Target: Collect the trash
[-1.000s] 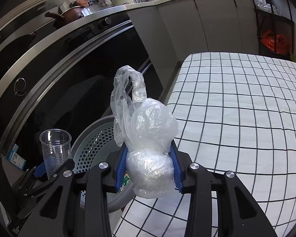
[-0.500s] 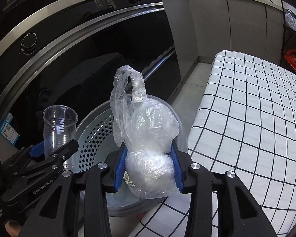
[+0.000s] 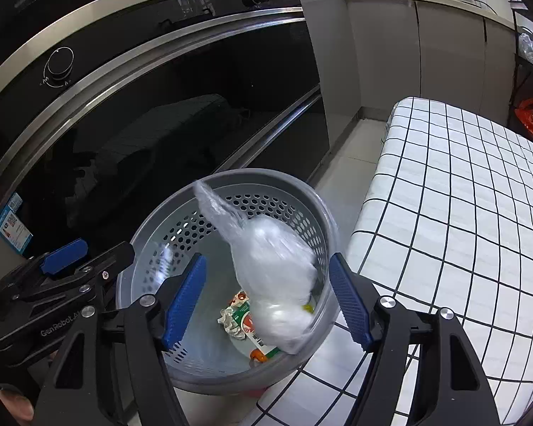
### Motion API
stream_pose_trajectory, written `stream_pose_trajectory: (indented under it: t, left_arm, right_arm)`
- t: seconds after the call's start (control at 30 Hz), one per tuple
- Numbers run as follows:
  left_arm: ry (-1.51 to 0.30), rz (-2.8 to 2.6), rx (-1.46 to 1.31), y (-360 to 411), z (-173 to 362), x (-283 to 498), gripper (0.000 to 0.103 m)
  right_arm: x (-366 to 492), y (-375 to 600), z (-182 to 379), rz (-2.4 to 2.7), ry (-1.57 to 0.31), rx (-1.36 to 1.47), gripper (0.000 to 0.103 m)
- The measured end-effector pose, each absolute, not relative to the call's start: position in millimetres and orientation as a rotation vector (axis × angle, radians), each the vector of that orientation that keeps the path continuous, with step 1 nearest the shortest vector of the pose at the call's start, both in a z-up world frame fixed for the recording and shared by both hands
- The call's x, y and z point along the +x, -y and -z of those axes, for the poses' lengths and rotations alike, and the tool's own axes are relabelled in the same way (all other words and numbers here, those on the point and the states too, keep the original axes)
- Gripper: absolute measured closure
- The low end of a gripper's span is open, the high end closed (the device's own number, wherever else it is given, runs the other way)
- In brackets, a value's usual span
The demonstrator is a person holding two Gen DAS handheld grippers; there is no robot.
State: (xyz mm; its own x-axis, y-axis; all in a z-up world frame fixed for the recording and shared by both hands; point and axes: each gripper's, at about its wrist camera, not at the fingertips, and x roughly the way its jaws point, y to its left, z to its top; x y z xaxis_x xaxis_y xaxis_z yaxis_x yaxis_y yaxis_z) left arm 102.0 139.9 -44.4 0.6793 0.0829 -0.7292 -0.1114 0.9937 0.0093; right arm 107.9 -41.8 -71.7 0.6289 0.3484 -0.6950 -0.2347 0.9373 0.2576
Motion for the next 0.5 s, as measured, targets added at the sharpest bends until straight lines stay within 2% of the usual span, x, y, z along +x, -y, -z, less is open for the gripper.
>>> stream_pose_trajectory:
  t: [0.5]
  left_arm:
    - [-0.779, -0.117, -0.008, -135, 37, 93, 0.022]
  right_arm:
    - [98, 49, 68, -0.309, -0.810, 0.129, 0.035]
